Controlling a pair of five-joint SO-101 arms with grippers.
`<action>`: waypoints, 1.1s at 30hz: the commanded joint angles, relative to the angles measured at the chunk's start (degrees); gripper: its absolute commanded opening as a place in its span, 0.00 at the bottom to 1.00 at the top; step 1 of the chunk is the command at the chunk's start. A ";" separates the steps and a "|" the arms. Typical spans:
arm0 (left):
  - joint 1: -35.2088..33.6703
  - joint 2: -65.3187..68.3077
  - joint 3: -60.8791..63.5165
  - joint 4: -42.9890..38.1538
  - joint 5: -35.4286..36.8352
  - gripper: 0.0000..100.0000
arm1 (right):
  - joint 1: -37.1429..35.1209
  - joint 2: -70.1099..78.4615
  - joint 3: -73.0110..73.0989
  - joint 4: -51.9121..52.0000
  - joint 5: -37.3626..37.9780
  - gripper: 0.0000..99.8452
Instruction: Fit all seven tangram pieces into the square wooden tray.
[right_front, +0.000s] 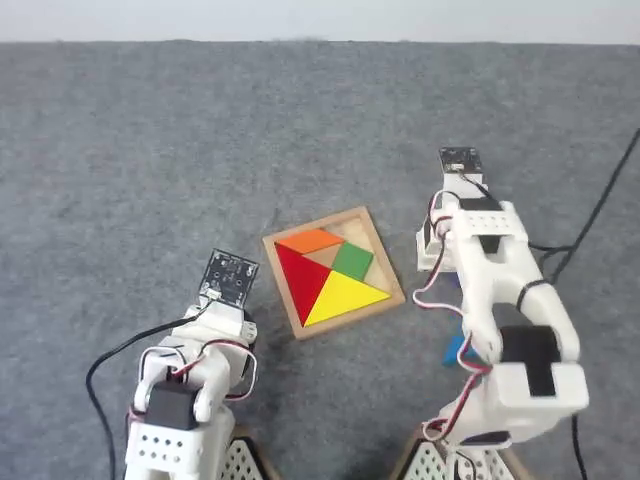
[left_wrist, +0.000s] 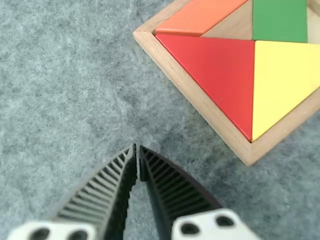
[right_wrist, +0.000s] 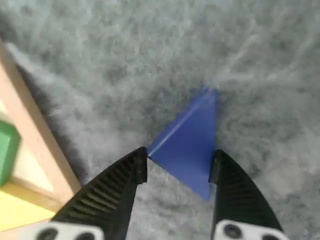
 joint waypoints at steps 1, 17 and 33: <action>-0.26 -1.23 -0.66 0.26 0.26 0.01 | 1.63 5.32 -7.74 3.30 0.26 0.21; -0.26 -1.23 -0.66 0.26 0.26 0.01 | 6.37 5.41 -11.08 3.74 0.62 0.13; -0.26 -1.23 -0.66 0.26 0.26 0.01 | 6.29 2.33 -14.86 3.82 -1.41 0.23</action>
